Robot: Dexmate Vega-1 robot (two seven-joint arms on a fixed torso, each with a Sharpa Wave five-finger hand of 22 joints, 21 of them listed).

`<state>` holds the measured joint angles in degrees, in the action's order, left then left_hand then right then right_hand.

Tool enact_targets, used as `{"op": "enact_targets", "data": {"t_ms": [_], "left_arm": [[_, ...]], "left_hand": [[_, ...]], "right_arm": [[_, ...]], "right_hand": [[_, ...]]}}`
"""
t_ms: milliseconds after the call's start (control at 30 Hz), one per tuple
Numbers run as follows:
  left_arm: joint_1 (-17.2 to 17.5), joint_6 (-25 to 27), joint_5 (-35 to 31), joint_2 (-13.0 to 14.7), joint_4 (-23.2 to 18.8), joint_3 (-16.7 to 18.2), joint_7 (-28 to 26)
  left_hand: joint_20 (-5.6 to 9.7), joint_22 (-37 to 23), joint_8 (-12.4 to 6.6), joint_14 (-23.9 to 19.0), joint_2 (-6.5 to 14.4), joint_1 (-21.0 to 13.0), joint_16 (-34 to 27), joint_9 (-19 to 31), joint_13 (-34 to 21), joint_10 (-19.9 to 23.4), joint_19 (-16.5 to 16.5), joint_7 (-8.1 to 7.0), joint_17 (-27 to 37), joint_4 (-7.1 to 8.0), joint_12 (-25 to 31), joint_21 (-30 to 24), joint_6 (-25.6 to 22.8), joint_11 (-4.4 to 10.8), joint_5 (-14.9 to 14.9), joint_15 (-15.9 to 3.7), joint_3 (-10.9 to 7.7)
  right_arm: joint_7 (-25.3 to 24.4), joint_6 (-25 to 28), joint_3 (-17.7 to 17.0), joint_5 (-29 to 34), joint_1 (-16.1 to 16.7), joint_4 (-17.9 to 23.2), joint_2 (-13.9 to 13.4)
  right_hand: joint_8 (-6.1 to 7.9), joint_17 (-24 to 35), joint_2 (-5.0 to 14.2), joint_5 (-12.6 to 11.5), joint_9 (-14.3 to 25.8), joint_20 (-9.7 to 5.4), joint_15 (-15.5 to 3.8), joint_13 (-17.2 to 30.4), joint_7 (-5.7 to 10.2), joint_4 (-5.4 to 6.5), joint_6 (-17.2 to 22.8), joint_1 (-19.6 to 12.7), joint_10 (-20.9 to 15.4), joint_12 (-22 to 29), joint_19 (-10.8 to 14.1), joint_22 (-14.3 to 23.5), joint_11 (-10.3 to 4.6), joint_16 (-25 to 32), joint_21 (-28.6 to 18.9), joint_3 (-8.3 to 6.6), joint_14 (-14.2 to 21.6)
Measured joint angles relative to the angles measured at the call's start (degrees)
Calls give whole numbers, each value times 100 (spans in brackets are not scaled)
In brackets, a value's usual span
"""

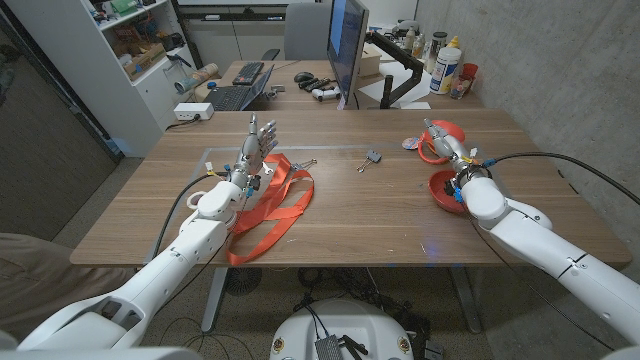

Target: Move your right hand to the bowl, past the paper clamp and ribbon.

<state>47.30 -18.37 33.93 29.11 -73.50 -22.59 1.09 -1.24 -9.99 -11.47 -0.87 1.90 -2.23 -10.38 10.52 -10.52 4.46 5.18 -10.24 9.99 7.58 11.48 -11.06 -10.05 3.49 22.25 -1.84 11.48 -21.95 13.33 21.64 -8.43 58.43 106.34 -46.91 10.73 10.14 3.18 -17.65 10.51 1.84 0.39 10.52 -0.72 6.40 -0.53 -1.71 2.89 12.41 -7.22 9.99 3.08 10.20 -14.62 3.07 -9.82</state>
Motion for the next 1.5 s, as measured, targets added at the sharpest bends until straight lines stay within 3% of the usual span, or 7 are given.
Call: {"op": "enact_targets", "data": {"t_ms": [867, 1433, 1500], "left_arm": [[-30, 6, -37, 27, -39, 1, -11], [-153, -181, -14, -17, 221, -5, 208], [-156, -193, -12, -19, 240, -5, 216]], "left_hand": [[0, 0, 0, 0, 23, -23, 0, 0, 0, 0, 0, 0, 0, 24, 0, 0, 1, 0, 0, 0, 24], [0, 0, 0, 106, 76, -76, 0, 0, 0, 0, 0, 40, 0, 1, 0, 0, -102, 0, 21, -3, 47], [0, 0, 0, 106, 76, -76, 0, 0, 0, 0, 0, 42, 0, 1, 0, 0, -104, 0, 21, -3, 47]], "right_arm": [[-4, 643, 42, 287, 92, 424, -262], [-31, 1119, 48, 477, 196, 760, -432], [-61, 1255, 69, 545, 215, 834, -464]], "right_hand": [[0, 0, 61, -45, 0, 21, 0, 0, 31, 0, -30, -61, -1, -44, -21, 0, 0, 0, 66, 0, 0], [0, 0, 61, -45, 0, 21, -1, 0, 31, -23, -30, -61, 10, -44, -21, 0, -11, 0, 110, -24, -1], [0, 1, 69, -45, 0, -25, -84, 0, 31, -31, -30, -71, 10, -44, 25, 0, -11, 0, 110, -17, -1]]}}
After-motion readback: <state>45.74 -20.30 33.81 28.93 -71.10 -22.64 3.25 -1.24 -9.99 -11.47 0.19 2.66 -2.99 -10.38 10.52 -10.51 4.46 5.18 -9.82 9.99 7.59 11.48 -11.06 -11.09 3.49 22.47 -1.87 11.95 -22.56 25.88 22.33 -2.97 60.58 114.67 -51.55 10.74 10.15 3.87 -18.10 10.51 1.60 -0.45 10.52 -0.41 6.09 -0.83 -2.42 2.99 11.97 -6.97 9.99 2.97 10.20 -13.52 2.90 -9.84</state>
